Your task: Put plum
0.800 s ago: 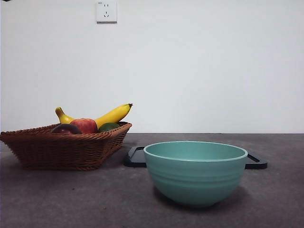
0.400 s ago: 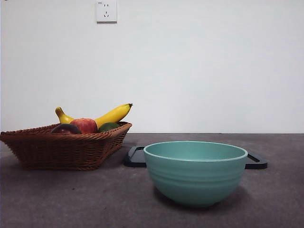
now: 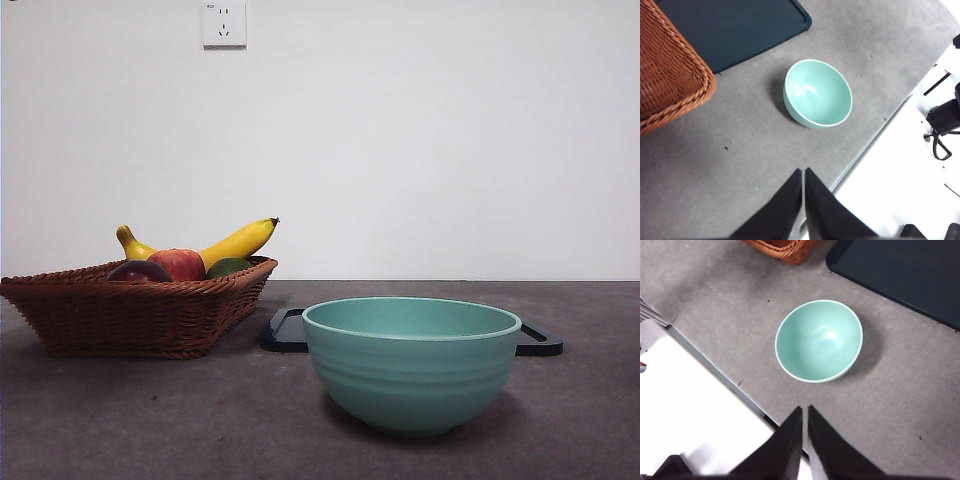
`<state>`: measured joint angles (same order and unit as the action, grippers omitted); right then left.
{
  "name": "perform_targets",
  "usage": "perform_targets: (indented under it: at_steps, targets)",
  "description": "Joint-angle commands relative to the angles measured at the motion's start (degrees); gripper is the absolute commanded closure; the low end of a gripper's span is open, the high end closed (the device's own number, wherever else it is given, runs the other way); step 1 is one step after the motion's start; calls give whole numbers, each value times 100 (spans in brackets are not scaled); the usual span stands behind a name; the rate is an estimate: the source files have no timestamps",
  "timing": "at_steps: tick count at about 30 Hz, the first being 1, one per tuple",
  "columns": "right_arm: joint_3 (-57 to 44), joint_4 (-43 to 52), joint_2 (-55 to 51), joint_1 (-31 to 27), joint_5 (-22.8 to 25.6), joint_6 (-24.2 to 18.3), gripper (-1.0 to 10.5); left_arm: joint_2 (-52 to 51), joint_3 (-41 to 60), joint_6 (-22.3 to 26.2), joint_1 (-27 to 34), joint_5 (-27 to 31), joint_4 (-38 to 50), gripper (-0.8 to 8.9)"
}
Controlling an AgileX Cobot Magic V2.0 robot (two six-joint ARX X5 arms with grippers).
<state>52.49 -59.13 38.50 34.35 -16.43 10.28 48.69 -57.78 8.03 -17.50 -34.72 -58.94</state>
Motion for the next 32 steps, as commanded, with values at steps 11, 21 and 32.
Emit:
perform_targets:
  at_steps: [11,21,32]
  targets:
    - [85,42,31,28,-4,-46,938,-684,-63,658,365,2,1493,806]
    - [85,42,31,28,-7,-48,938,-2085,1443,824,1434,1589,4857,806]
    - [85,42,31,28,-7,-46,938,-3633,3956,619,1799,2345,5805,806]
